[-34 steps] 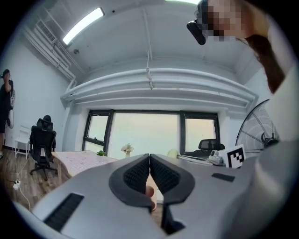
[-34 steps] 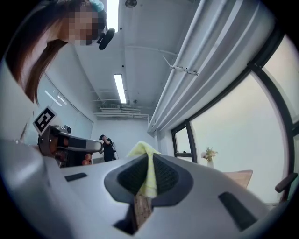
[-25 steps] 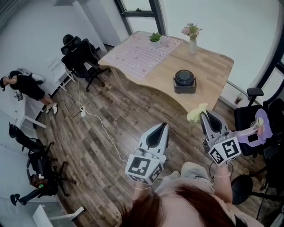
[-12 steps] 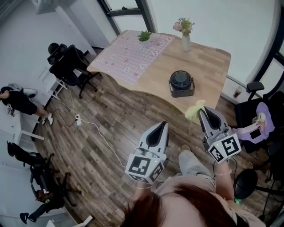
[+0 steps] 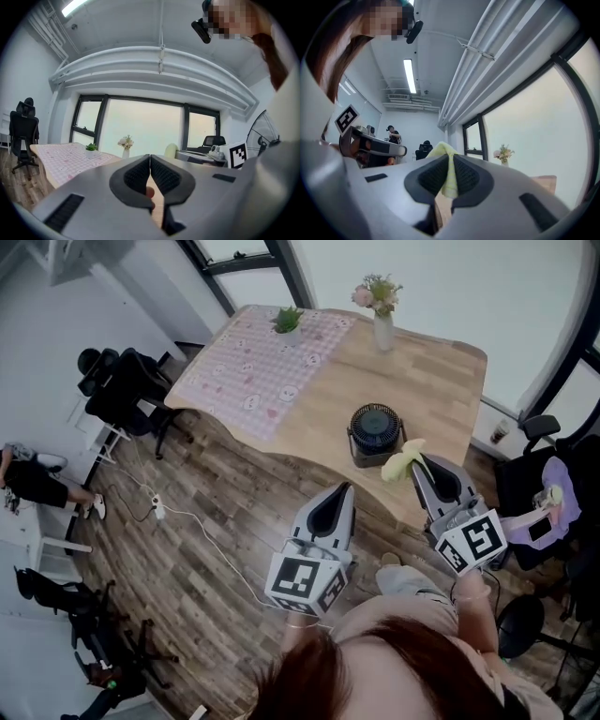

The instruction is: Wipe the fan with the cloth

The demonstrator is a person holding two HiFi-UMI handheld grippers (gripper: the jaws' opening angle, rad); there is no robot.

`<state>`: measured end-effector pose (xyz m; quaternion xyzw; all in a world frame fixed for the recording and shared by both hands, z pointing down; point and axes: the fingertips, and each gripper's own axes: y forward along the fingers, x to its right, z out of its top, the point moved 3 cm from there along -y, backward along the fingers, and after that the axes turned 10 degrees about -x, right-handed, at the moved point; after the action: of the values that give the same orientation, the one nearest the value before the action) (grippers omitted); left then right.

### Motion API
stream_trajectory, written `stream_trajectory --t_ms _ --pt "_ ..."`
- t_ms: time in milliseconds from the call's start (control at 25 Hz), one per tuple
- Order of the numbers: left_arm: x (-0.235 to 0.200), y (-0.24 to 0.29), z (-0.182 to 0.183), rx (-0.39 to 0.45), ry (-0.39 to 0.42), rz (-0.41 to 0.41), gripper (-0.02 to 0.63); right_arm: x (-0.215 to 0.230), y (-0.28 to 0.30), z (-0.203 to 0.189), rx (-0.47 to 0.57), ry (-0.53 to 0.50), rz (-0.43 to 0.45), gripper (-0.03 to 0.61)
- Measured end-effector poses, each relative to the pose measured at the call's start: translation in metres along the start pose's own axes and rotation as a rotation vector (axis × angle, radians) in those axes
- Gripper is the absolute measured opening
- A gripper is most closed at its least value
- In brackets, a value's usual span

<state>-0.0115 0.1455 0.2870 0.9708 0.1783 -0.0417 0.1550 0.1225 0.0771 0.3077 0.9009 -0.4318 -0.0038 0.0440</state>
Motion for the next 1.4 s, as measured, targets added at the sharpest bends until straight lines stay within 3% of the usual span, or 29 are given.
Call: stream_trajectory --t_ms 240,440,600,880,1120,1400 --pt "-0.026 0.064 0.000 -0.031 0.022 0.023 0.011 0.049 0.041 0.002 -0.008 -0.015 -0.007 0.026" --pt "-0.063 0.105 -0.007 -0.049 -0.038 0.076 0.011 0.069 0.079 -0.006 -0.027 -0.015 0.023 0.027" --pt "-0.089 0.128 -0.015 -0.101 -0.046 0.066 0.011 0.078 0.111 -0.020 -0.072 0.005 0.027 0.027" --pt "-0.145 0.174 -0.053 -0.240 -0.040 -0.019 0.011 0.085 0.168 -0.041 -0.175 -0.010 -0.030 0.026" --pt "-0.175 0.220 -0.097 -0.376 -0.027 -0.122 0.011 0.097 0.221 -0.073 -0.342 -0.038 -0.083 0.028" --pt "-0.192 0.261 -0.138 -0.485 -0.039 -0.257 0.011 0.107 0.276 -0.123 -0.531 -0.085 -0.071 0.028"
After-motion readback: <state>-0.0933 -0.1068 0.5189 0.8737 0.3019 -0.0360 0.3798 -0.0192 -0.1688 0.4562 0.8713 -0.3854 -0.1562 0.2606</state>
